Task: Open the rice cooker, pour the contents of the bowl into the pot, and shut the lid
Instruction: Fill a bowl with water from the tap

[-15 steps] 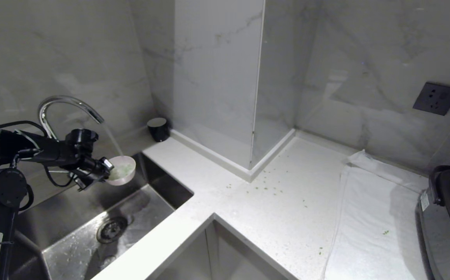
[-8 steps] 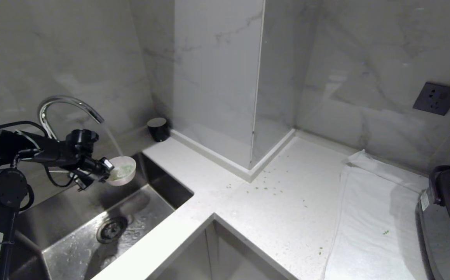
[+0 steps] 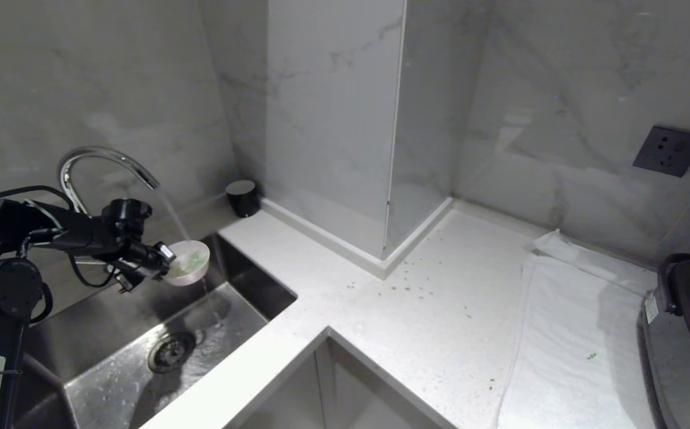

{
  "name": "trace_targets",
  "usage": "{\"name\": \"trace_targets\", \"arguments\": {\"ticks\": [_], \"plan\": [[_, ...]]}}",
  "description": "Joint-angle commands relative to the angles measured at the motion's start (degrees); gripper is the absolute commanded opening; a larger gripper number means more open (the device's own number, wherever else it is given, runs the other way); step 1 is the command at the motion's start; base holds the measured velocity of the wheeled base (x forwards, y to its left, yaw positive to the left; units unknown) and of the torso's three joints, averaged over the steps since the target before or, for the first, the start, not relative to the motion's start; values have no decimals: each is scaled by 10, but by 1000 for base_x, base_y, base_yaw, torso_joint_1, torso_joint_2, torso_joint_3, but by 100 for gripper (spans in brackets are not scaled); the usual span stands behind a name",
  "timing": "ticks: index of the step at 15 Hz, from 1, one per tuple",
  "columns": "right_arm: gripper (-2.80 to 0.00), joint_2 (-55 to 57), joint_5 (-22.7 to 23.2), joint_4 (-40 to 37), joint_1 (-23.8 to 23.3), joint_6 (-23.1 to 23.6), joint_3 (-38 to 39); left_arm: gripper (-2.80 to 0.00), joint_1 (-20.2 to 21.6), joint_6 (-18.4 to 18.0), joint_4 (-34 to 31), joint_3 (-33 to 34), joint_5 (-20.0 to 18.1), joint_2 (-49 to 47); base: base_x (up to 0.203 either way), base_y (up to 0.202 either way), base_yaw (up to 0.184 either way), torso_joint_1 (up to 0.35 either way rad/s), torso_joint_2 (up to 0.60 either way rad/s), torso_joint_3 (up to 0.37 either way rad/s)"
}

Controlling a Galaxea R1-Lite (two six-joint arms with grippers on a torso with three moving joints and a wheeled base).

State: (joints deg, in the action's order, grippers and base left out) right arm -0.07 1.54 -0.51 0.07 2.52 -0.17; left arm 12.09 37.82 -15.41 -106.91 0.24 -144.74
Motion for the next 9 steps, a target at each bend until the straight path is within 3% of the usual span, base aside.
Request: {"name": "trace_targets", "arguments": {"ticks": [1, 9], "plan": [[-280, 0, 0, 0, 0, 0, 0, -280, 0, 2, -9, -2, 0, 0, 0, 0, 0, 0, 0, 0], [-280, 0, 0, 0, 0, 0, 0, -280, -1, 2, -11, -3, -1, 2, 0, 0, 0, 0, 0, 0]]}}
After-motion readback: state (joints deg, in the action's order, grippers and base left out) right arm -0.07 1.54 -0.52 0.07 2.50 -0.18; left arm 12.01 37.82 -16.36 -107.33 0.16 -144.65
